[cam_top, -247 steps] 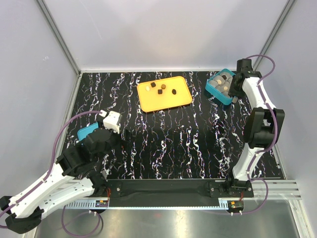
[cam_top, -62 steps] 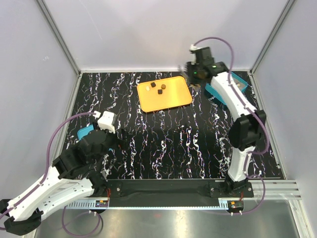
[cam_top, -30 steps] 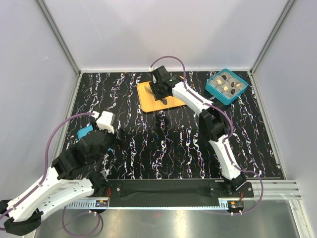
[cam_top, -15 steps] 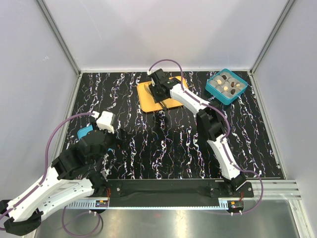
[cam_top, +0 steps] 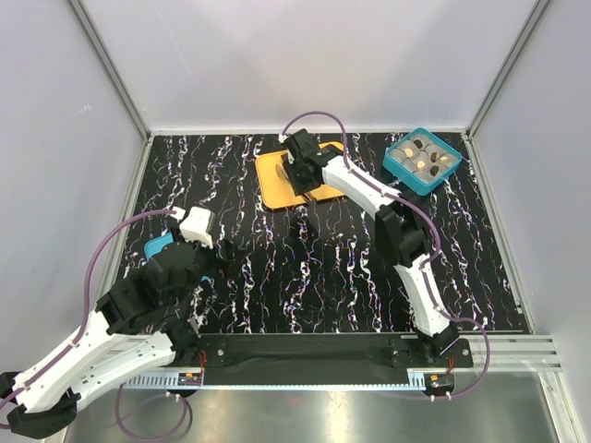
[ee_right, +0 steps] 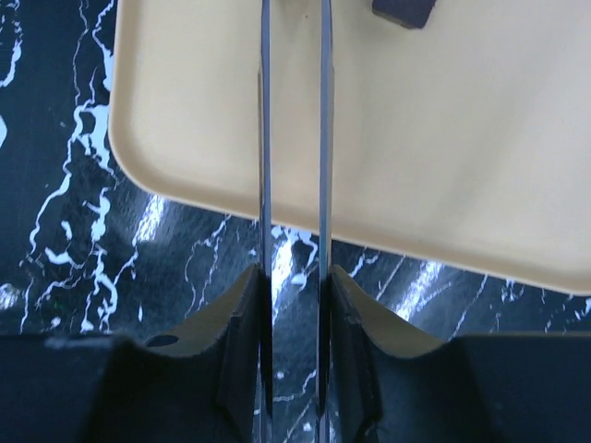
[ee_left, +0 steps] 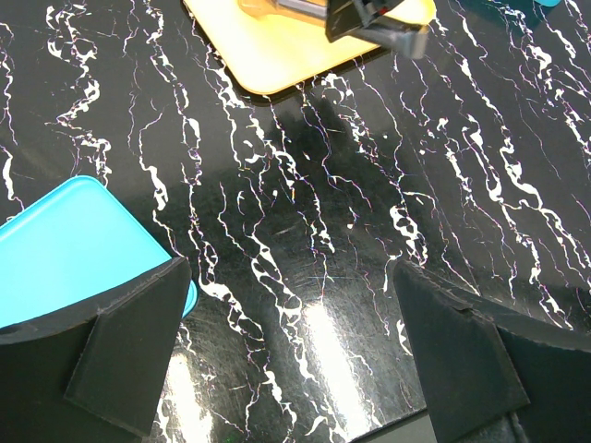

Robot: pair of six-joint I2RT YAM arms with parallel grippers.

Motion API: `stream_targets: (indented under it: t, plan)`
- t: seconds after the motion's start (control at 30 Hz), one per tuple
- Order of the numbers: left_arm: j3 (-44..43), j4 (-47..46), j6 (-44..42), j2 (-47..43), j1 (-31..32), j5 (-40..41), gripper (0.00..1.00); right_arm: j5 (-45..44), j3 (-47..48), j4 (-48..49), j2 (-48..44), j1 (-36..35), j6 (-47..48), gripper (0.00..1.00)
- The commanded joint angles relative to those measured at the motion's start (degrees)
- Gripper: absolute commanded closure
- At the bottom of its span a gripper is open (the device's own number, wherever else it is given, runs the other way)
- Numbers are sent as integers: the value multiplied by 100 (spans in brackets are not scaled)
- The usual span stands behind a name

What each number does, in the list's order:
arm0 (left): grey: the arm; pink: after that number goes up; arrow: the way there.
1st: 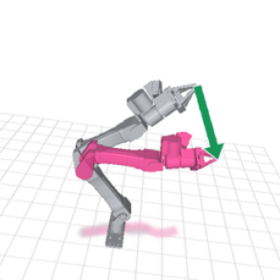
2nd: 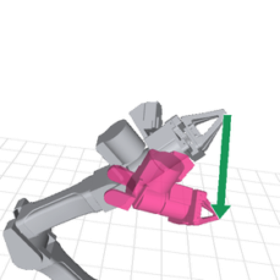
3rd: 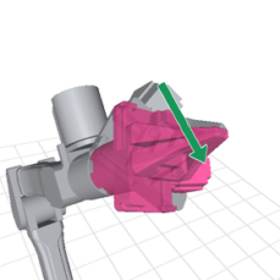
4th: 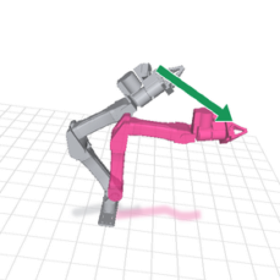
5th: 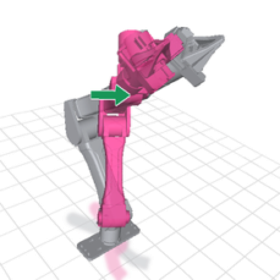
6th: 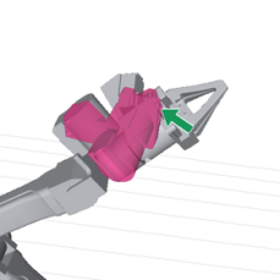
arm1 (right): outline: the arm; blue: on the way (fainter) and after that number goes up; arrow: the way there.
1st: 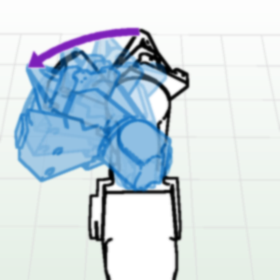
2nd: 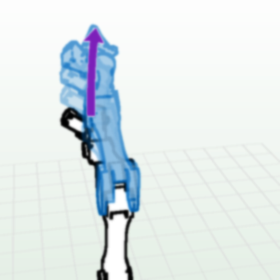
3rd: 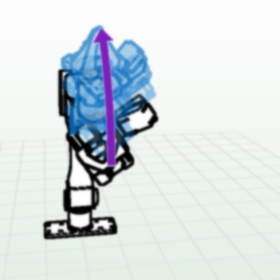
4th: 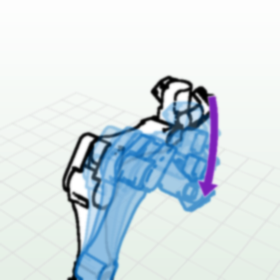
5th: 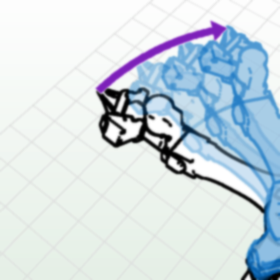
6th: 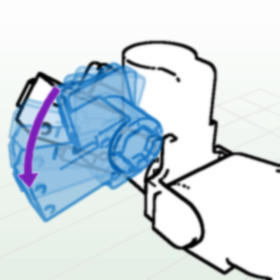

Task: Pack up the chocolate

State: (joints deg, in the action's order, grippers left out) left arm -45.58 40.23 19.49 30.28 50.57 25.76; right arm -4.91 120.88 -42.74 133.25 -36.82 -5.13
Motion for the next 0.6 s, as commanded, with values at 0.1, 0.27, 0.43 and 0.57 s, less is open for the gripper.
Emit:
stream_targets:
  t: [0.1,0.27,0.43,0.57]
  plan:
    - [-21,-270,20,-66,6,131,1,271,-415,-33,-985,-80,-155,68]
    - [-21,-270,20,-58,15,114,1,245,-873,64,-1371,-62,-156,69]
    - [-21,-261,29,-66,15,122,1,95,-943,-138,-1600,-19,-129,69]
    - [-21,-252,47,-75,6,122,1,-19,-996,-296,-1933,157,-138,69]
